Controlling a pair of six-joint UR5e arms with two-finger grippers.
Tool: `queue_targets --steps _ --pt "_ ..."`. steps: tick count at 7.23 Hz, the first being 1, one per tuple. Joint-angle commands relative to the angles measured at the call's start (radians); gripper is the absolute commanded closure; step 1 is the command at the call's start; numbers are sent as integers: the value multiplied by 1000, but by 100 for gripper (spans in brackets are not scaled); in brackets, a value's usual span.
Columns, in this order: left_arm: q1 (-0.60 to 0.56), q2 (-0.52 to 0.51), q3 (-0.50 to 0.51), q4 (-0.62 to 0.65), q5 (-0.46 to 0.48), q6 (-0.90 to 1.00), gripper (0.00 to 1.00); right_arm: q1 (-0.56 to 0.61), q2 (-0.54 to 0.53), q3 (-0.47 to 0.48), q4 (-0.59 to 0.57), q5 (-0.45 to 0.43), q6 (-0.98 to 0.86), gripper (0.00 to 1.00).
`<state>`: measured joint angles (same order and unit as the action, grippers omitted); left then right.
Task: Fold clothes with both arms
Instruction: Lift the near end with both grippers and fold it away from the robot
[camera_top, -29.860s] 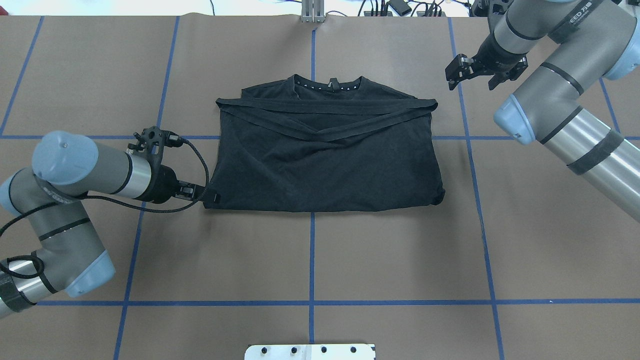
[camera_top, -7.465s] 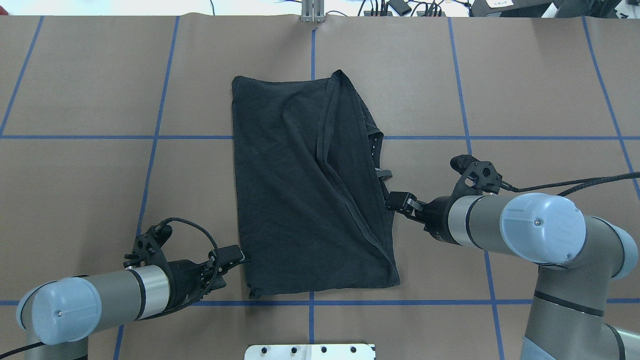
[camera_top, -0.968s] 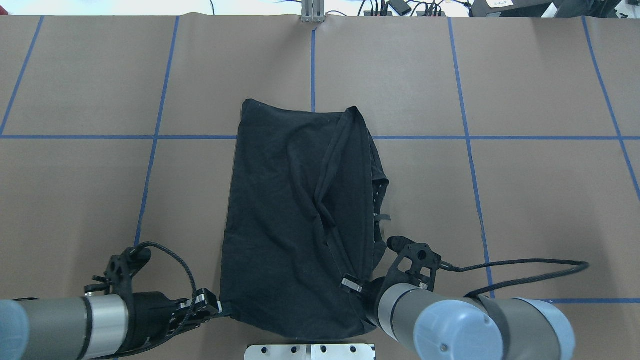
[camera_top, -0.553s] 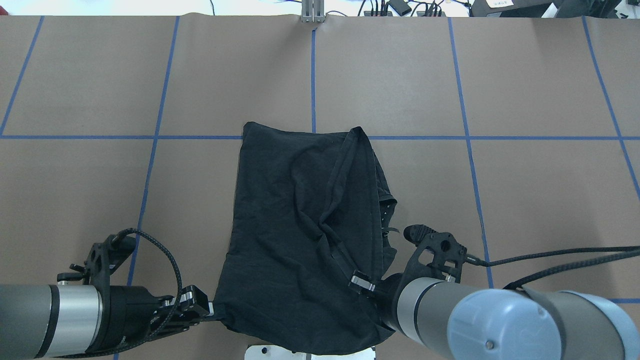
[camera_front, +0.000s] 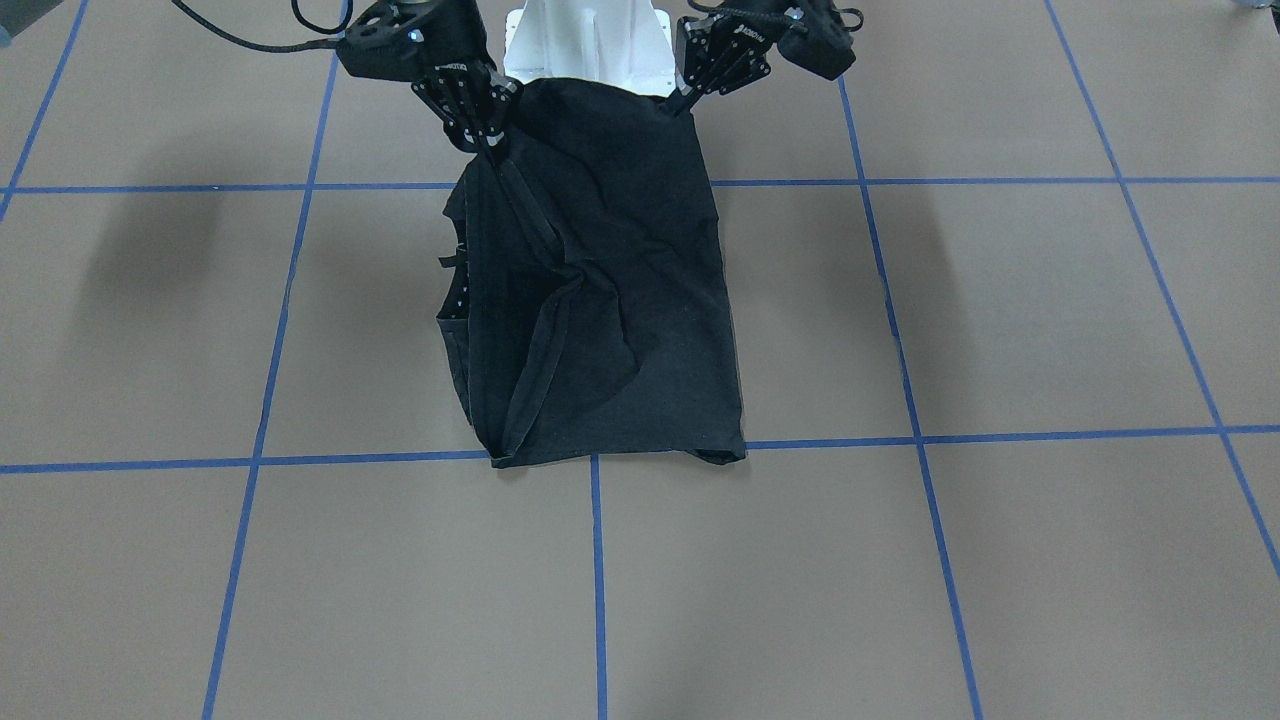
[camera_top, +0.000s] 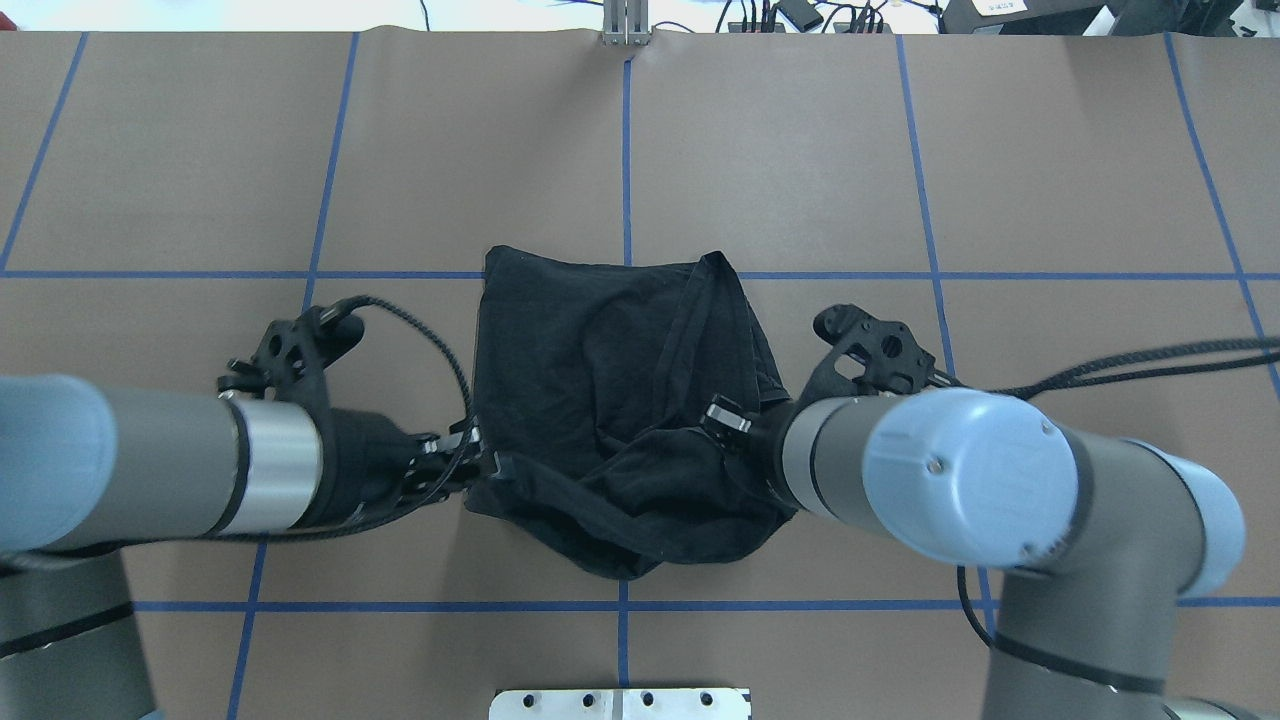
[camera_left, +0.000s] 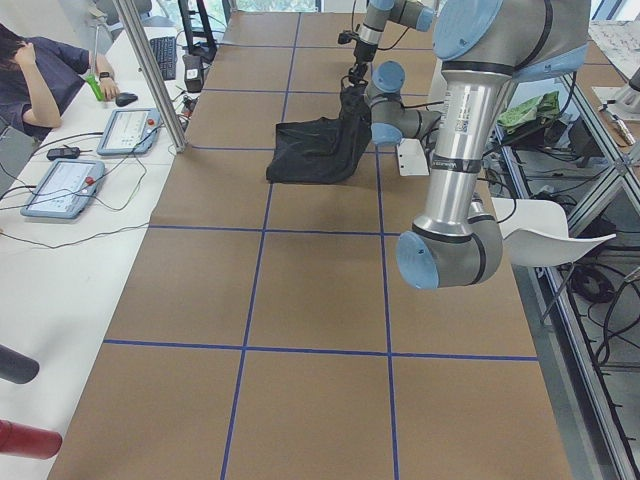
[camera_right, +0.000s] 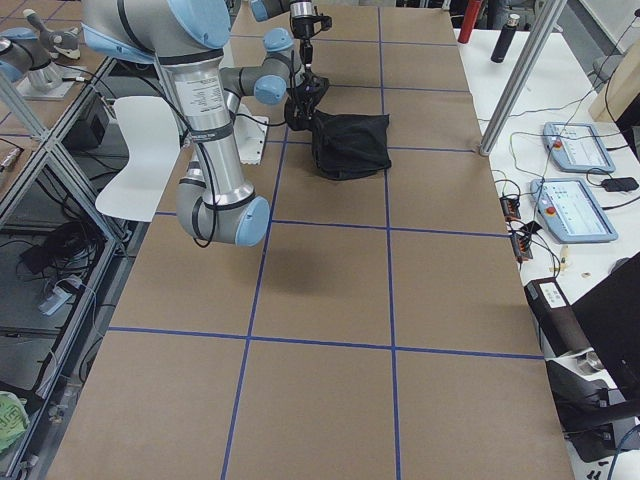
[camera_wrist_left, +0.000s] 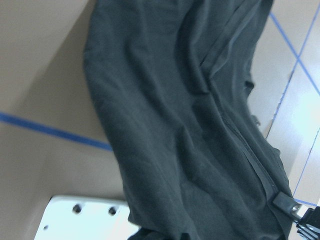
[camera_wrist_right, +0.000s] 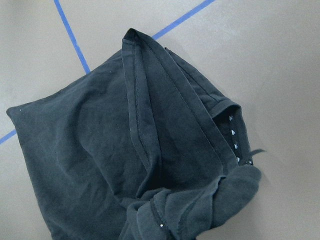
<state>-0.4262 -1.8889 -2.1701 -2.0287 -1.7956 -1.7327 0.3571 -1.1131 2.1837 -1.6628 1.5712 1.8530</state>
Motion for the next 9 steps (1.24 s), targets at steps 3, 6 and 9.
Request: queue_targets --steps 3,6,9 --pt "-201 -88 177 31 -88 221 100 115 50 -209 12 40 -70 100" --pt "-236 -148 312 19 -91 266 100 141 68 -317 15 35 -126 100" --pt "-250 -190 407 18 -87 300 100 175 242 -491 14 35 -140 100"
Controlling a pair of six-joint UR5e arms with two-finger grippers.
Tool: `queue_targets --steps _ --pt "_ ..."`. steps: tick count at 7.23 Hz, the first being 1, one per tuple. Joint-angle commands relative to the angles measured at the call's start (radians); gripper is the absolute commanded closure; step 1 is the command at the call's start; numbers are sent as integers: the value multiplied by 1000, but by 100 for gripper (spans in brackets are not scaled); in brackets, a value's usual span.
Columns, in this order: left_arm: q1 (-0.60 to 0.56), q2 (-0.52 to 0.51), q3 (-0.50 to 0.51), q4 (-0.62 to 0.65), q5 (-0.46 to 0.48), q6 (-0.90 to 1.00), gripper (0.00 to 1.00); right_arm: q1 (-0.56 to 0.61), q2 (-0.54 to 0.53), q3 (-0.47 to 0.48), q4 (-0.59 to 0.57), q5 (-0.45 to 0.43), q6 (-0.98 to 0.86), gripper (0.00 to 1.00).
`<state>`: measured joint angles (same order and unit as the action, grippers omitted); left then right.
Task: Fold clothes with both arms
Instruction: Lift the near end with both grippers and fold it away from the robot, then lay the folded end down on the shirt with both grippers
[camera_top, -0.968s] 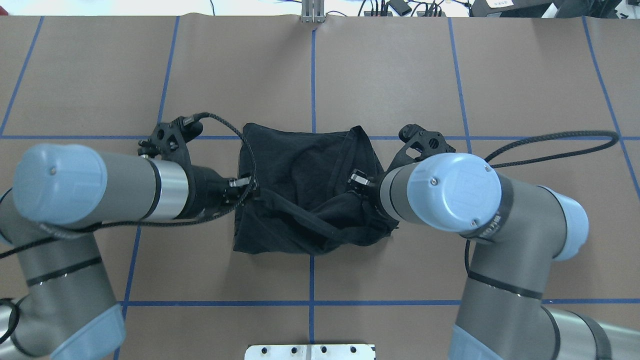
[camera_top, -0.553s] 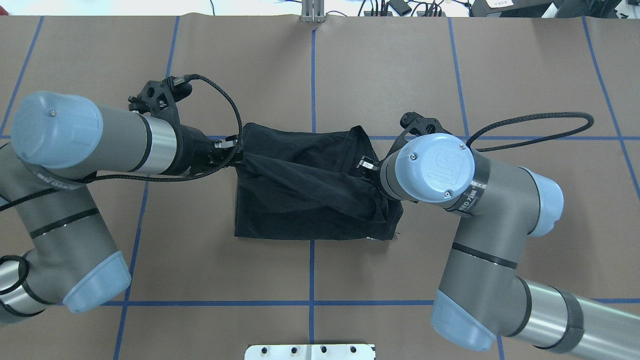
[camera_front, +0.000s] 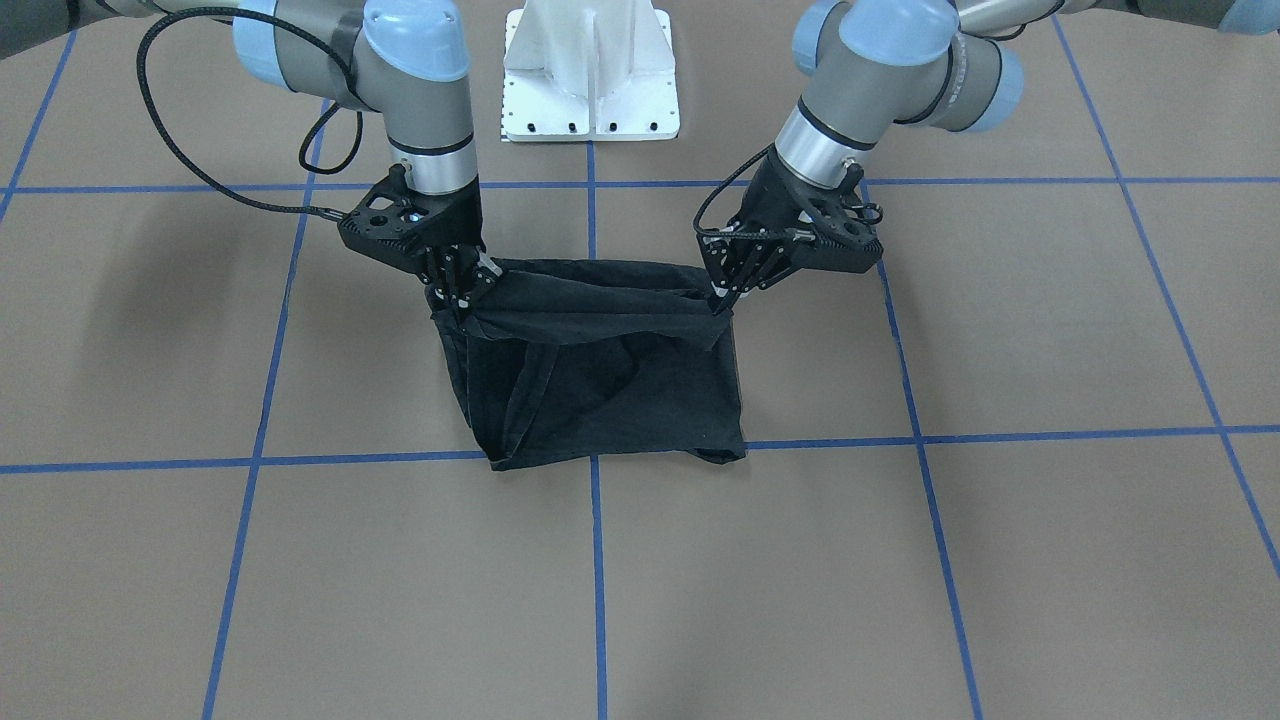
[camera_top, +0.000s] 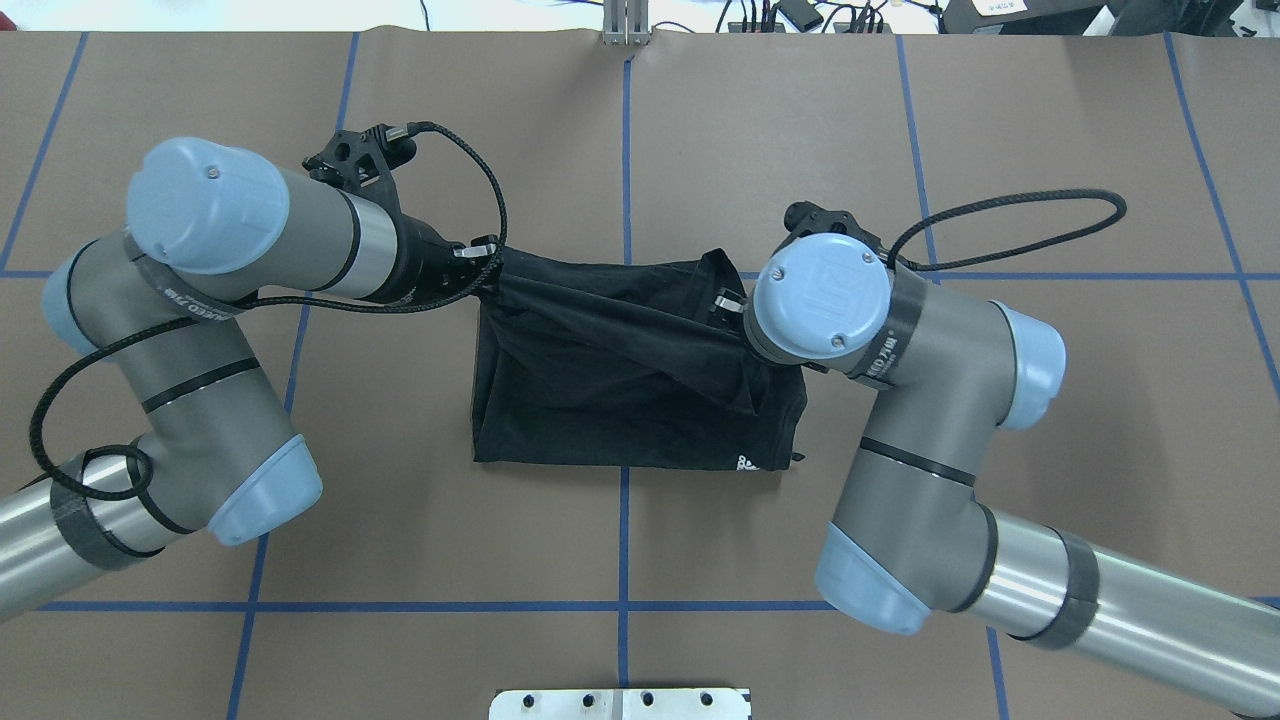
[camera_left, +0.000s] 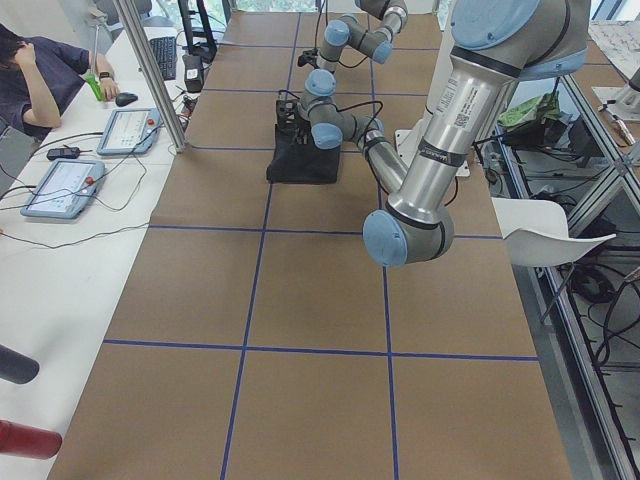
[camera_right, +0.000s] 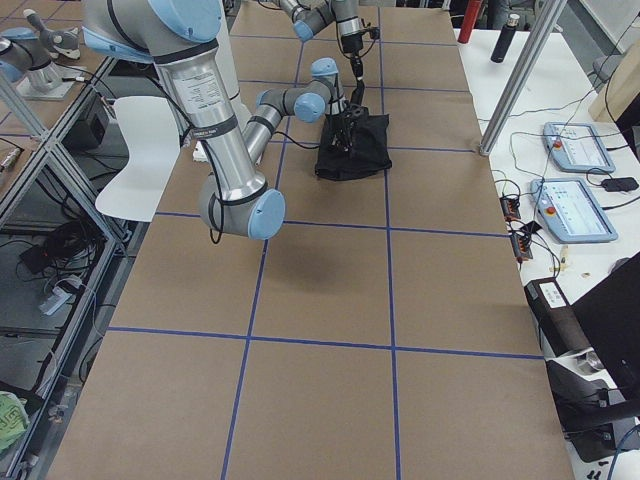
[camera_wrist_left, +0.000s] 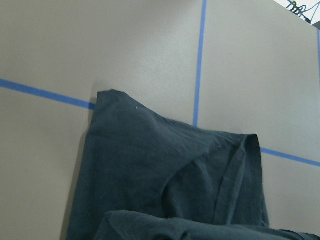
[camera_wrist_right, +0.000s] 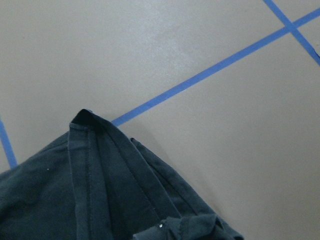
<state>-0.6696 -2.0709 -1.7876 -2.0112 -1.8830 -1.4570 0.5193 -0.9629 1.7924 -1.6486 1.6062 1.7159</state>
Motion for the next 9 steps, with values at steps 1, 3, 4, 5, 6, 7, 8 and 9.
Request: queue_targets --steps 1,3,4,5,6,7,8,9 --pt "-16 -8 48 -1 2 29 100 27 127 -150 0 3 -5 100" --pt "-34 -49 106 -3 10 29 100 60 135 -189 27 5 -34 100" --pt "-47 -78 152 -3 10 27 100 76 136 -256 114 5 -45 100" --pt "-50 -92 189 -6 43 27 98 93 136 -322 187 5 -48 81" --pt "-50 -113 239 -39 68 29 34 99 142 -355 219 3 -82 1" --pt "-53 -121 266 -76 70 29 0 125 170 -369 213 33 -87 0" --pt "-71 -123 260 -83 62 32 0 166 194 -367 205 137 -100 0" --pt "-74 -123 258 -83 58 55 0 207 216 -358 198 252 -113 0"
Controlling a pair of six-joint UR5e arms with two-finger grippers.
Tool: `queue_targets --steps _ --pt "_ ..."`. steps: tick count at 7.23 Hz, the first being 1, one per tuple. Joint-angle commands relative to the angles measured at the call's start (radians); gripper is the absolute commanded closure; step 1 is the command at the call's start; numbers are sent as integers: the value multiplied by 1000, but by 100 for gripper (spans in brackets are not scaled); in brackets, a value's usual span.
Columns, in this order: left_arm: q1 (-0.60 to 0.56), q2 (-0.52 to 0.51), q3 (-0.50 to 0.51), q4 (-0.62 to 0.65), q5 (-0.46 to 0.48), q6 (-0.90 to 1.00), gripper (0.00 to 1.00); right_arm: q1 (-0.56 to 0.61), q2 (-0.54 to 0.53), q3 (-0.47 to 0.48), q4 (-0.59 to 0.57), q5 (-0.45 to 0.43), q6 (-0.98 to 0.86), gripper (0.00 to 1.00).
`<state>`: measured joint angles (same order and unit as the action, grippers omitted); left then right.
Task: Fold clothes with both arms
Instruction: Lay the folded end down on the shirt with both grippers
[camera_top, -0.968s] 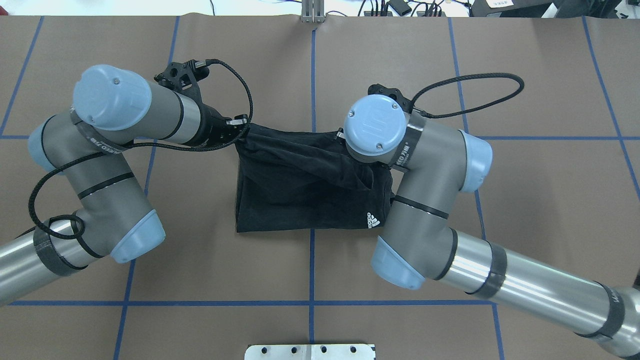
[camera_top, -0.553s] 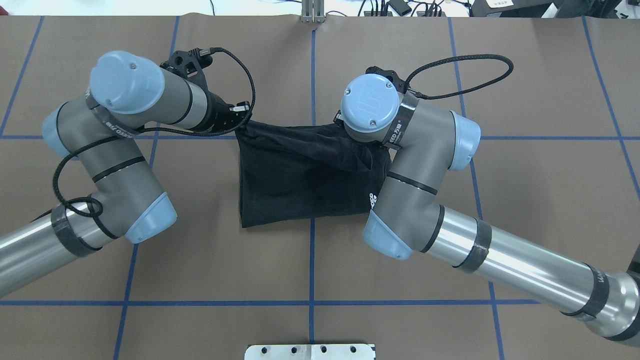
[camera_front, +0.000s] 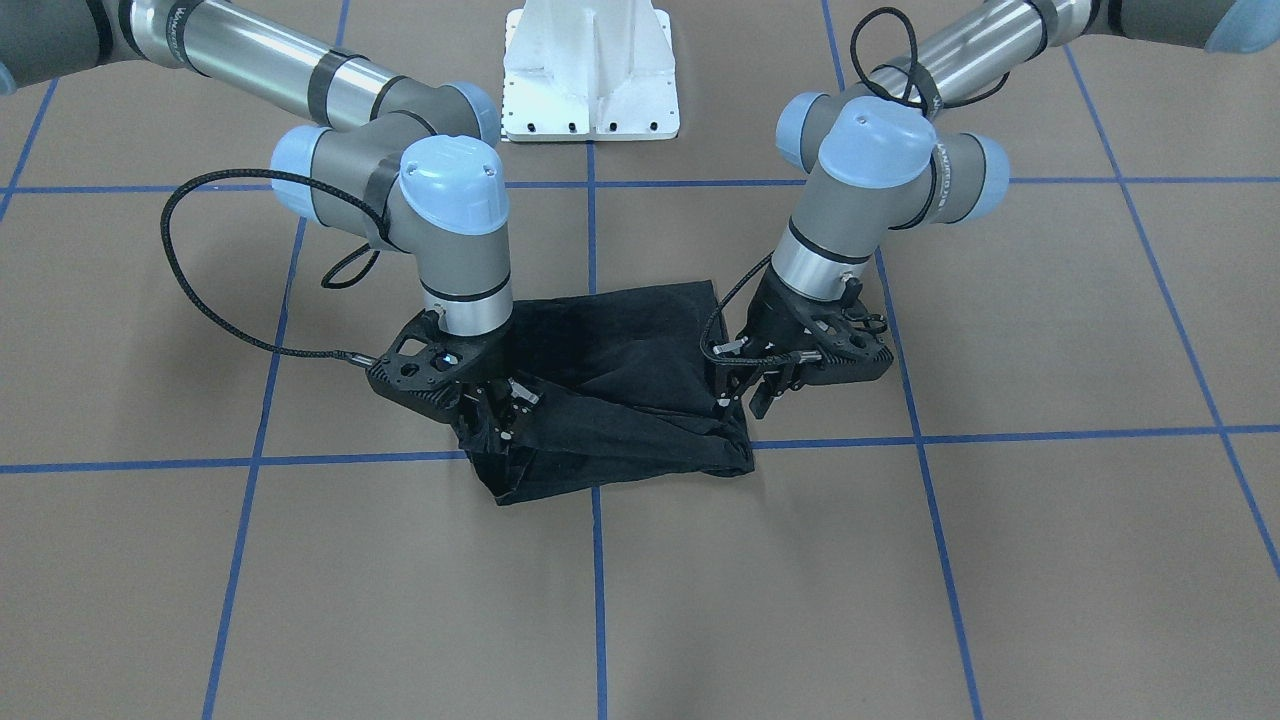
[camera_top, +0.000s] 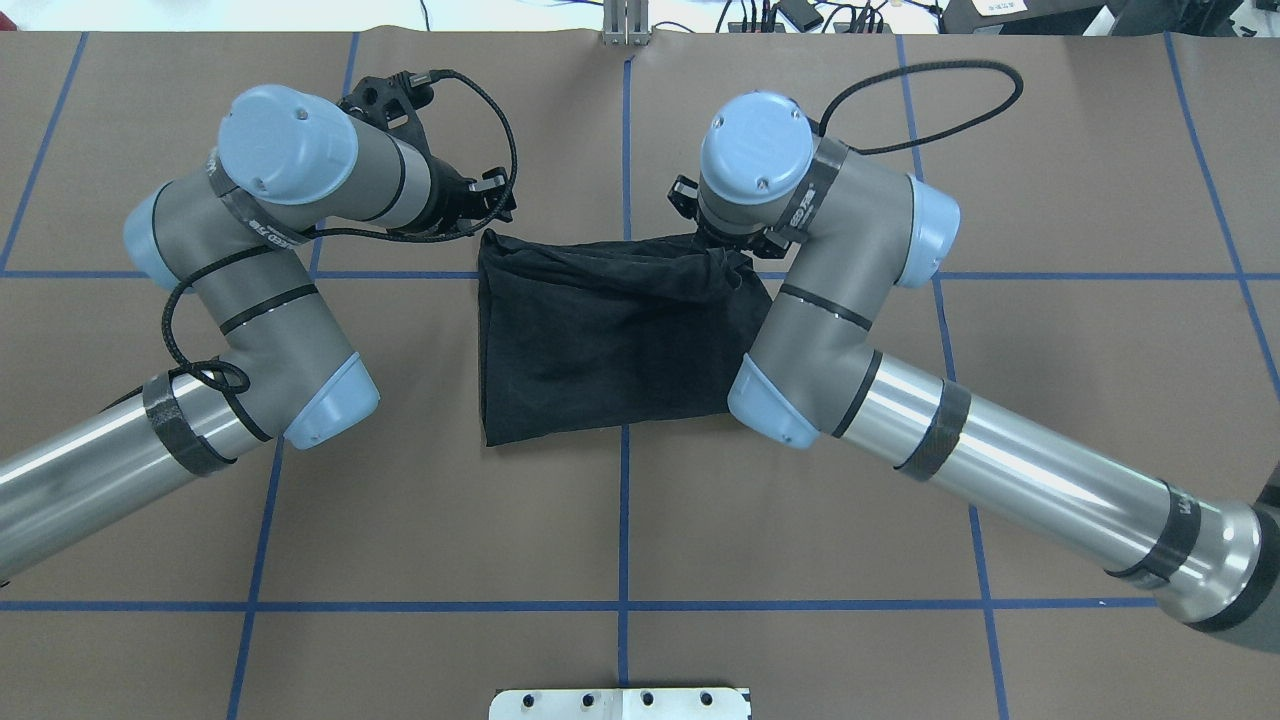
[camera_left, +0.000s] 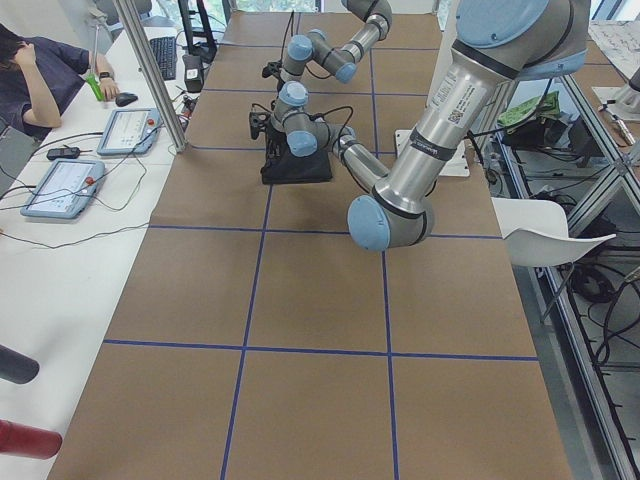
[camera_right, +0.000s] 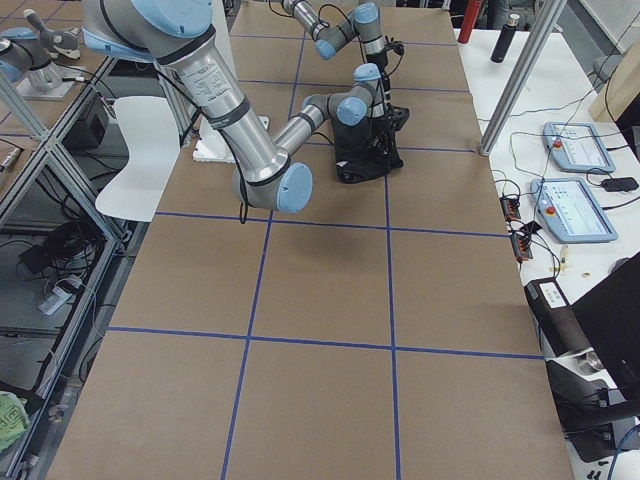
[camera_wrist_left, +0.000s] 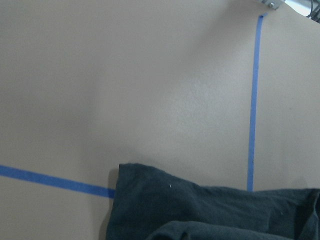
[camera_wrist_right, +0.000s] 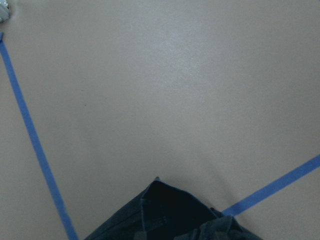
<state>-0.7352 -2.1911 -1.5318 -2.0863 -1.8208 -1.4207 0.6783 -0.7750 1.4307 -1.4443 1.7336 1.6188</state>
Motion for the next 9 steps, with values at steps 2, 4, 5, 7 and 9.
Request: queue_targets --steps 2,4,5,7,9 --pt "-12 10 4 -50 -6 40 0 12 19 54 -13 139 -22 0" --pt "-10 10 4 -52 -6 40 0 -125 16 77 -71 5 -23 11" --pt "-12 10 4 -52 -8 40 0 -163 16 105 -138 -8 -33 61" --pt "-12 13 2 -54 -6 40 0 -216 14 111 -177 -78 -74 100" --pt "-12 13 1 -57 -8 40 0 -211 17 76 -176 -132 -173 100"
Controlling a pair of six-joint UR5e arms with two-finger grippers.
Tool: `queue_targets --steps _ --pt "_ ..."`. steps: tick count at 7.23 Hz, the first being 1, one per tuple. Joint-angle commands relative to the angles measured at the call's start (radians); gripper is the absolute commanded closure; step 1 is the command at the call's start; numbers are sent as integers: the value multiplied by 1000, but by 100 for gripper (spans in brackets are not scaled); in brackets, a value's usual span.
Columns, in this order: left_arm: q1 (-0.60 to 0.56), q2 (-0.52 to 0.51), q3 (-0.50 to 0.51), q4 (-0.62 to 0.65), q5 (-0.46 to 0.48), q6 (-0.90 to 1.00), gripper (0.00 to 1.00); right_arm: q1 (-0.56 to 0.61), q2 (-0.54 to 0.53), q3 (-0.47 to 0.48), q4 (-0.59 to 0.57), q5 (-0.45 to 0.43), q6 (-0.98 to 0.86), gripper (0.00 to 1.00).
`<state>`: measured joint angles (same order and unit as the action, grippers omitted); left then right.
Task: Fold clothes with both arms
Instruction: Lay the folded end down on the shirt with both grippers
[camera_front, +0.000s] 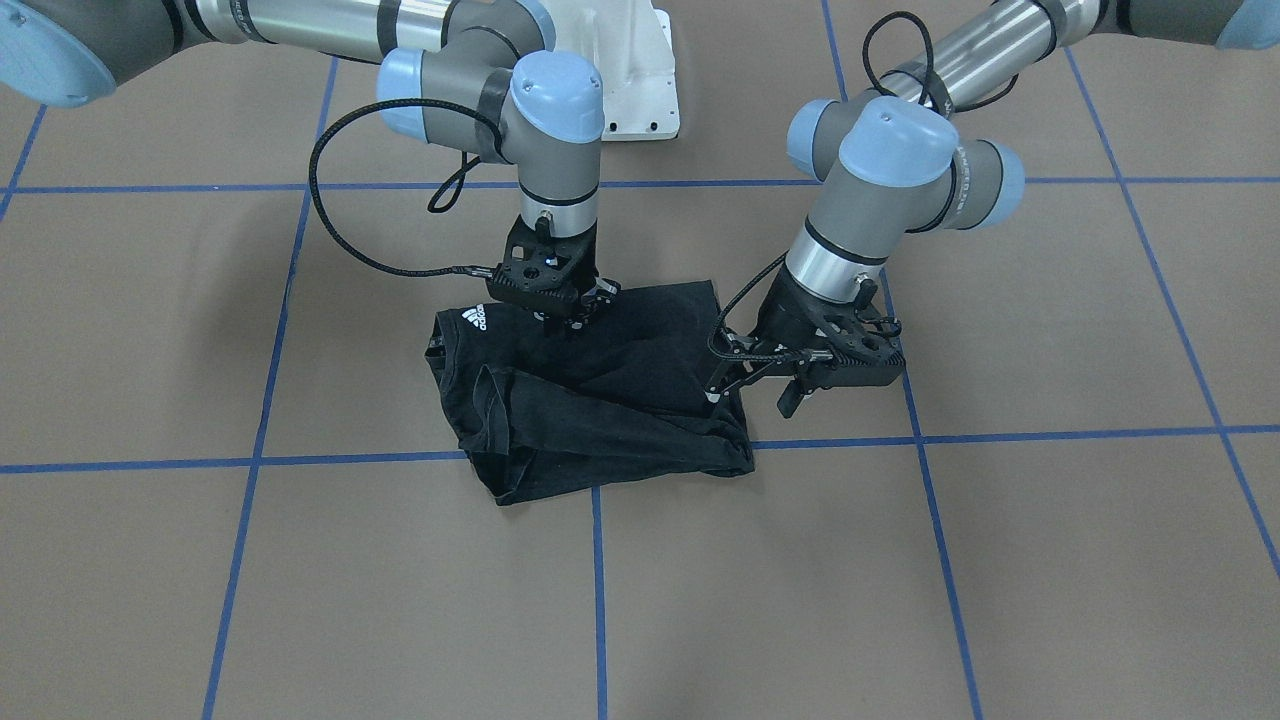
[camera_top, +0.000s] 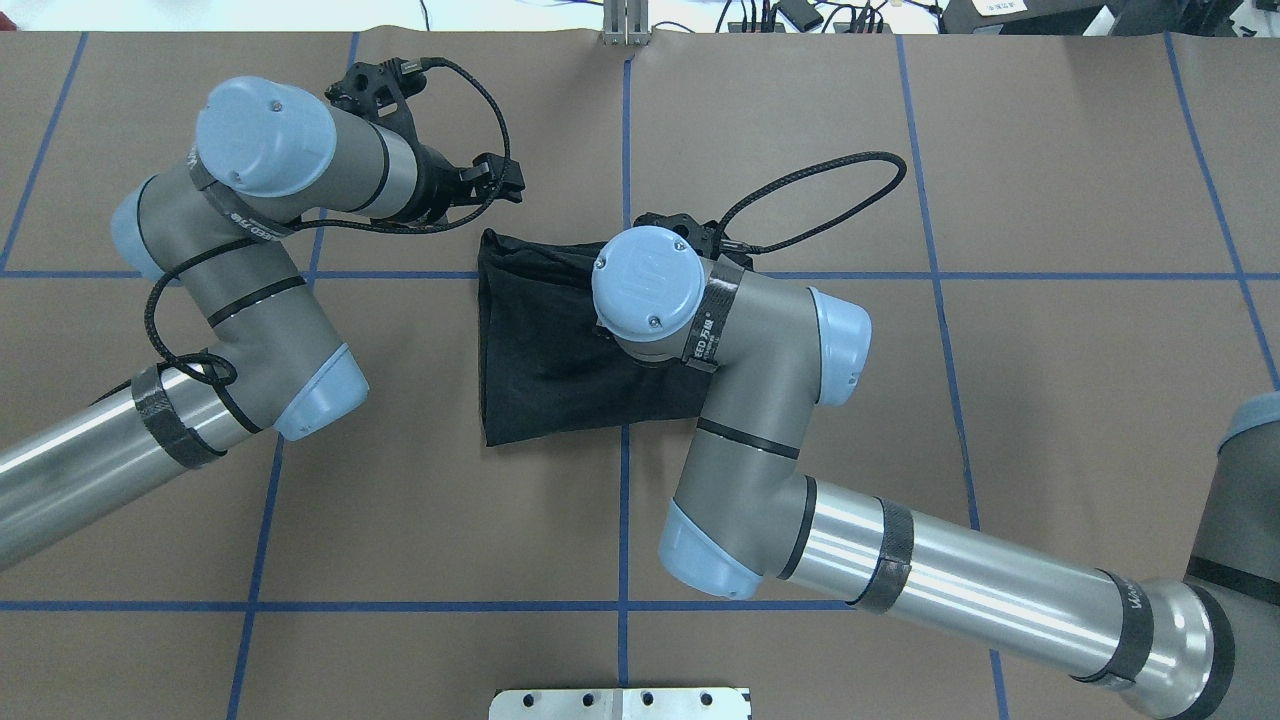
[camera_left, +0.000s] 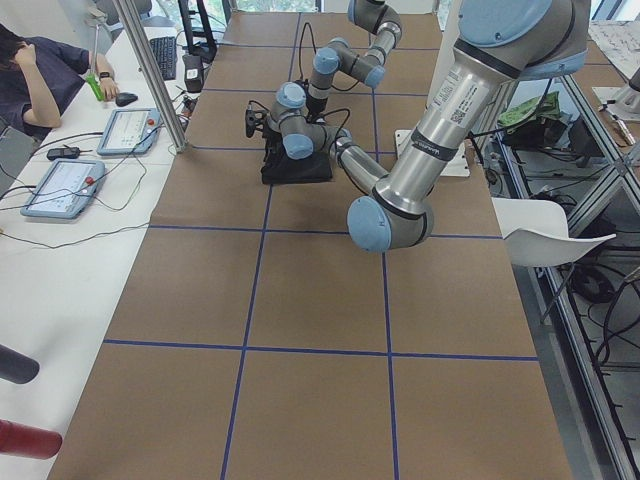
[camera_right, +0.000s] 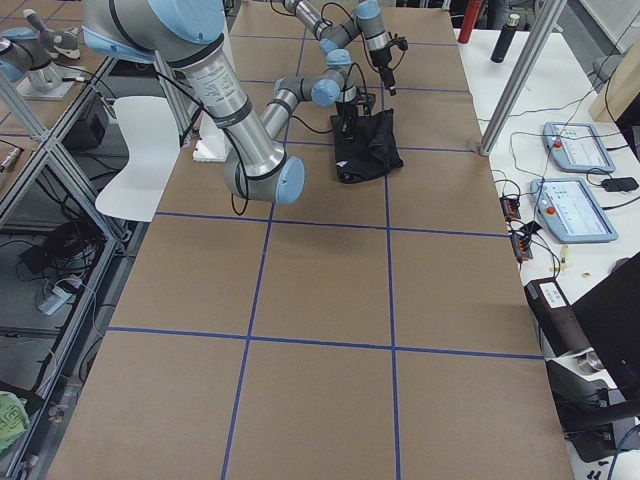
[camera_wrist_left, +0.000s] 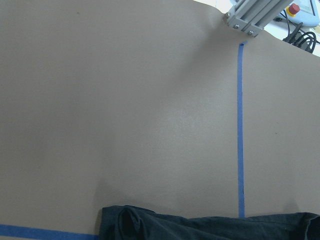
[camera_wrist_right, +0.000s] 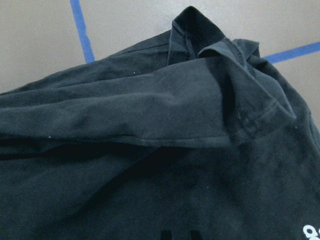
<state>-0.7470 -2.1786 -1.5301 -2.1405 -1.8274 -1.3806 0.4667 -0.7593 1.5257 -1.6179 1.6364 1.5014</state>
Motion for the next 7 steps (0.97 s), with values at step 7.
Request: queue_targets --steps 7 --pt "-6 8 -39 2 -67 0 0 206 159 -387 185 -40 -157 100"
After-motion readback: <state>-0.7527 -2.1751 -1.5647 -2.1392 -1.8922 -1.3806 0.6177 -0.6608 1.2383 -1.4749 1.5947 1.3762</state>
